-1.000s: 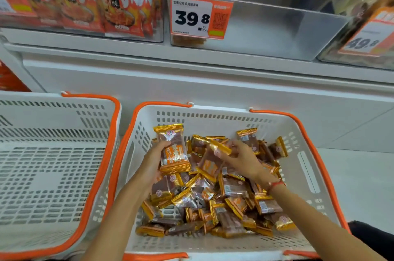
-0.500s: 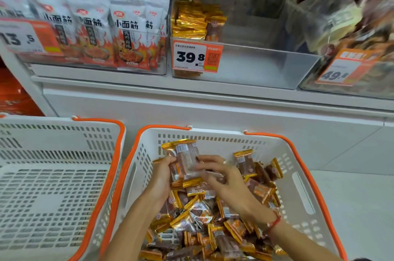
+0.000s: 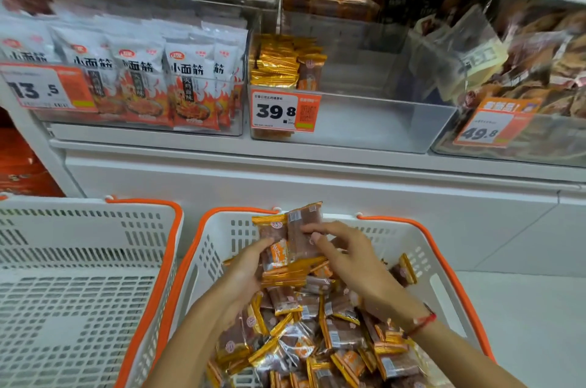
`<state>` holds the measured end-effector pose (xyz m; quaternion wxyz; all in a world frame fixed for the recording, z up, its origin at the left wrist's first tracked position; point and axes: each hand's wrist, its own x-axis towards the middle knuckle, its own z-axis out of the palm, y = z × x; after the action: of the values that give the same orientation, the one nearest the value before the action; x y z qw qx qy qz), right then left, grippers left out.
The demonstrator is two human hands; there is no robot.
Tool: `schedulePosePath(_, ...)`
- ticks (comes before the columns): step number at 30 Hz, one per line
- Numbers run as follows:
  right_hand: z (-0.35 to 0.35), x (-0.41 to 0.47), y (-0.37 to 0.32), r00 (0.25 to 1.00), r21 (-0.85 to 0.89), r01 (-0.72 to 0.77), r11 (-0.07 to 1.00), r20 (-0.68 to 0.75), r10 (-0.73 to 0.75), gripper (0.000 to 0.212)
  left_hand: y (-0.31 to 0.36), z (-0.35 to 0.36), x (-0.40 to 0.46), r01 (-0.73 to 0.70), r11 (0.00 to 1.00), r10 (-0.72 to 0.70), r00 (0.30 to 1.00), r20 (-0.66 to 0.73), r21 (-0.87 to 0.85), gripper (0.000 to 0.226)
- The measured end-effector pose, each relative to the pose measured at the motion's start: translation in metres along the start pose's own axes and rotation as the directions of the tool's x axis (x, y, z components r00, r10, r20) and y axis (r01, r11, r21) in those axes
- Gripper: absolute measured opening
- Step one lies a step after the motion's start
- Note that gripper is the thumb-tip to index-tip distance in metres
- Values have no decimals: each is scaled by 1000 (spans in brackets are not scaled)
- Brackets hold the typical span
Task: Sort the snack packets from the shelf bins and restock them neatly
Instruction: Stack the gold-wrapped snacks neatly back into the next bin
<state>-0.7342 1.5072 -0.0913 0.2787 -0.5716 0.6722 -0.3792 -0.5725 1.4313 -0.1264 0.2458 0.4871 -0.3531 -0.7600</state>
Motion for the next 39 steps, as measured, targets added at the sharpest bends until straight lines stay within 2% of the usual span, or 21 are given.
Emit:
schedulePosePath(2,-10,3,-5,988,87,-51,995,149,37,39,10,0,-3,-19,1000,19,999,42,-19,30)
schedulePosePath(4,-19,7,-12,982,51,19,998,186,-29,49,18,-1,-4,-43,998,46,994,95,-43,32)
schedulePosePath(6,-21,11,-16,987,-59,130,990,100,-124,46,24,3,-8,-55,997,62,988,141,-51,32)
schedulePosePath(9,-25,19,-26,956,-200,224,954,-146,-255,21,28,10,-15,-97,995,99,985,141,-22,28)
schedulePosePath(10,-29,22,-30,940,-190,219,957,-222,-259,14,28,10,-14,-106,994,107,988,114,-12,28)
schedulePosePath(12,-39,30,-36,948,-12,160,987,-277,-157,7,27,8,-12,-120,993,119,991,57,11,30)
schedulePosePath(14,-46,35,-38,977,152,72,986,-211,-39,5,24,4,-11,-148,988,147,989,23,40,29)
schedulePosePath(15,-49,37,-39,978,163,48,986,-207,-14,6,23,3,-11,-156,986,156,988,10,57,31)
schedulePosePath(18,-61,42,-39,968,170,12,985,-247,31,30,23,1,-12,-217,973,216,976,22,81,43)
schedulePosePath(20,-64,41,-43,992,185,-83,979,-83,99,35,22,1,-6,-217,972,219,976,-12,93,55)
schedulePosePath(22,-54,38,-46,987,99,-137,986,97,128,37,20,4,-3,-168,984,170,985,-39,60,64)
schedulePosePath(24,-39,36,-44,979,83,-142,986,159,128,38,26,11,-10,-140,990,140,989,-50,8,45)
schedulePosePath(26,-24,35,-39,979,132,-150,980,159,129,36,29,17,-15,-150,988,150,989,-13,-21,35)
schedulePosePath(30,-11,30,-34,994,230,-104,968,57,94,24,29,24,-22,-228,973,226,972,70,25,43)
schedulePosePath(33,-6,27,-46,999,222,-42,974,-24,48,25,28,27,-25,-317,945,310,947,84,83,83)
schedulePosePath(34,-8,29,-49,997,209,-49,977,-46,60,29,32,28,-29,-359,930,352,931,97,72,81)
schedulePosePath(35,-13,31,-54,995,205,-74,976,-44,85,36,38,29,-32,-404,912,398,912,98,65,64)
schedulePosePath(37,-31,37,-67,992,213,-114,970,71,101,53,54,34,-42,-490,869,481,869,119,69,25)
schedulePosePath(38,-40,41,-75,984,229,-113,967,158,78,56,62,36,-43,-530,844,516,845,141,81,22)
schedulePosePath(39,-47,44,-85,974,239,-94,966,224,40,50,71,40,-46,-575,811,557,815,162,104,26)
